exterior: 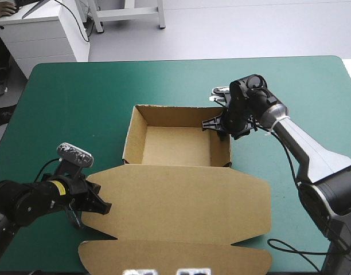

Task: Fold the box

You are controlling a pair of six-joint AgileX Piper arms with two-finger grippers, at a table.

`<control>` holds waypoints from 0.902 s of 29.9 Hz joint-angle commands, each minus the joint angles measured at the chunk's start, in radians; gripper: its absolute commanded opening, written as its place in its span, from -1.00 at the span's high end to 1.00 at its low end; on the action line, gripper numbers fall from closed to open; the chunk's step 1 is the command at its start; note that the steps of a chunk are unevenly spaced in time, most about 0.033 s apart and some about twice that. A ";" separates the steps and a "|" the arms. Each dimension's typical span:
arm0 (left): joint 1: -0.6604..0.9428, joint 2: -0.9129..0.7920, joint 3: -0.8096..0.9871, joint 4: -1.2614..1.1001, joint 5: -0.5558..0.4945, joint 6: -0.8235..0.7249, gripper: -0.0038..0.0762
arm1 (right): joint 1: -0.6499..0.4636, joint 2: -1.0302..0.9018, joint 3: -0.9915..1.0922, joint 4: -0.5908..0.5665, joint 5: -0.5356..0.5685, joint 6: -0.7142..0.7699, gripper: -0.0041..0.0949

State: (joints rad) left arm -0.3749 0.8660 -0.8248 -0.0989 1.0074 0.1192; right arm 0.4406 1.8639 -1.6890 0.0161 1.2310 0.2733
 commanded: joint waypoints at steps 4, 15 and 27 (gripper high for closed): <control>-0.006 -0.154 0.141 -0.004 -0.132 -0.002 0.92 | -0.002 0.004 -0.020 0.020 -0.022 -0.005 0.61; -0.006 -0.320 0.259 0.013 -0.138 -0.002 0.92 | -0.007 -0.002 -0.022 -0.103 -0.046 0.014 0.96; -0.006 -0.327 0.261 0.045 -0.138 -0.010 0.92 | -0.232 -0.080 -0.022 -0.197 0.017 -0.019 0.96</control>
State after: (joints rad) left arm -0.3749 0.5380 -0.5421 -0.0495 0.9235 0.1187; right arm 0.2811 1.8692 -1.6887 -0.1156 1.2291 0.2747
